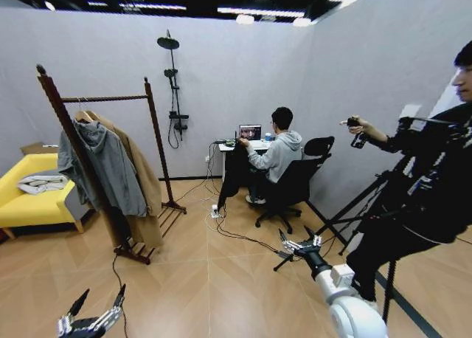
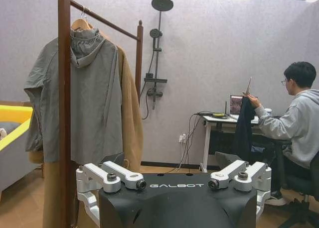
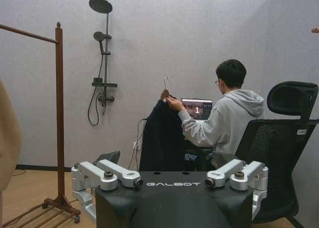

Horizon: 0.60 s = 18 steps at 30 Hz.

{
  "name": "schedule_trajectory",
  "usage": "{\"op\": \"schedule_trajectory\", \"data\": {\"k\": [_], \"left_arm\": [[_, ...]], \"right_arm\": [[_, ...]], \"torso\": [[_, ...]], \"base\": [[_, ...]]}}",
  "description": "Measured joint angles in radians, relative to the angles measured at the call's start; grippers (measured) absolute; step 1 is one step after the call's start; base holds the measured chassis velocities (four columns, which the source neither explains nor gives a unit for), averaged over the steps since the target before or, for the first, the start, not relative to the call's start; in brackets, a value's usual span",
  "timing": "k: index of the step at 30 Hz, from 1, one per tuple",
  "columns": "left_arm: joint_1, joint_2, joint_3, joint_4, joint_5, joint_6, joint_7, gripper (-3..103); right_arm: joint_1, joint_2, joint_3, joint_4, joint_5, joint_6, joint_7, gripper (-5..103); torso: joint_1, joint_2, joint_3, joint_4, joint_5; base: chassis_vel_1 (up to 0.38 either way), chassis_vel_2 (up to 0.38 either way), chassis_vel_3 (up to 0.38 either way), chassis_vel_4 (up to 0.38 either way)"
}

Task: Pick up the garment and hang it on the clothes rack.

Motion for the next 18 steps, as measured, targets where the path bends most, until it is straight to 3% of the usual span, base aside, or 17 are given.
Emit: {"op": "schedule_trajectory", "data": {"k": [18], "left_arm": [[0.000, 0.000, 0.000, 0.000, 0.000, 0.000, 0.000, 100]], "right_arm": [[0.008, 0.003, 0.001, -0.008, 0.000, 0.014, -0.017, 100]], "torso": [[0.000, 0.000, 0.000, 0.0000, 0.0000]], "base": [[0.000, 0.000, 0.000, 0.000]]}}
